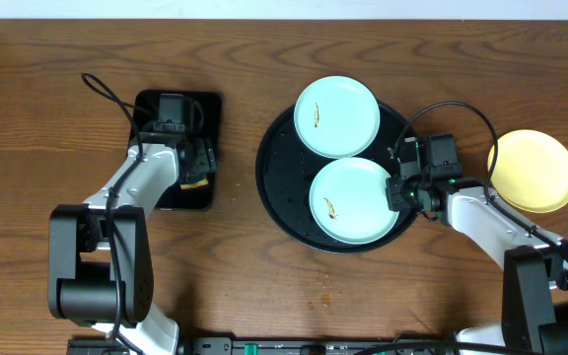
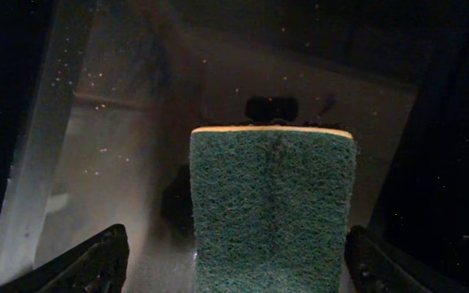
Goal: Clean dirty plates on tray and stack at the side
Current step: 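Grasp the sponge with the left gripper and lift it from the black tray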
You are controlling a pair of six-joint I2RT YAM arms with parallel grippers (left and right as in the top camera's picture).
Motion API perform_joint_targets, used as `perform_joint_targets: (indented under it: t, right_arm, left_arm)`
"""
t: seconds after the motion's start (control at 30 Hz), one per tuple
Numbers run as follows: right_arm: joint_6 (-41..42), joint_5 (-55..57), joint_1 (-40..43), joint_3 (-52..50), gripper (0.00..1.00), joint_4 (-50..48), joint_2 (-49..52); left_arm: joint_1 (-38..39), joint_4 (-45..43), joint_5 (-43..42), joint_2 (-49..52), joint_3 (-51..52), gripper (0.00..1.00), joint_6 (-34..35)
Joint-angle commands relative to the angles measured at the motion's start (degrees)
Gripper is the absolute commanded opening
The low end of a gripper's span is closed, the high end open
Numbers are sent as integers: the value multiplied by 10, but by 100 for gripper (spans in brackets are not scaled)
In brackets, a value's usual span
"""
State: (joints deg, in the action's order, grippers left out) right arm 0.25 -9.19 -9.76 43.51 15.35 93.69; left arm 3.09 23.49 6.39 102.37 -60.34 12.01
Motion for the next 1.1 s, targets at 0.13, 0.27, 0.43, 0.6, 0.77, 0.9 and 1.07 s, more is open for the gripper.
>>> perform_joint_targets:
  t: [0.13,0.27,0.43,0.6,0.77,0.9,1.07]
  right_arm:
    - [10,10,-1,-3,3,11,11]
    - [10,10,-1,-3,4,11,11]
    - [10,10,-1,-3,8,11,11]
    - [10,10,-1,-3,11,11,11]
    - [10,10,-1,-3,14,11,11]
    - [10,10,-1,-3,14,11,11]
    - [10,10,-1,-3,15,11,11]
  left_arm:
    - [-3,65,-3,1,4,97,0]
    - [-3,94,-3,1,4,78,-39]
    - [-3,71,85,1,4,70,-66]
    - [-3,19,91,1,4,71,-66]
    - [-3,-11,57,2,4,71,-67]
    - [-3,-32,45,10,5,71,-71]
    - [-3,-65,45,32,5,81,-71]
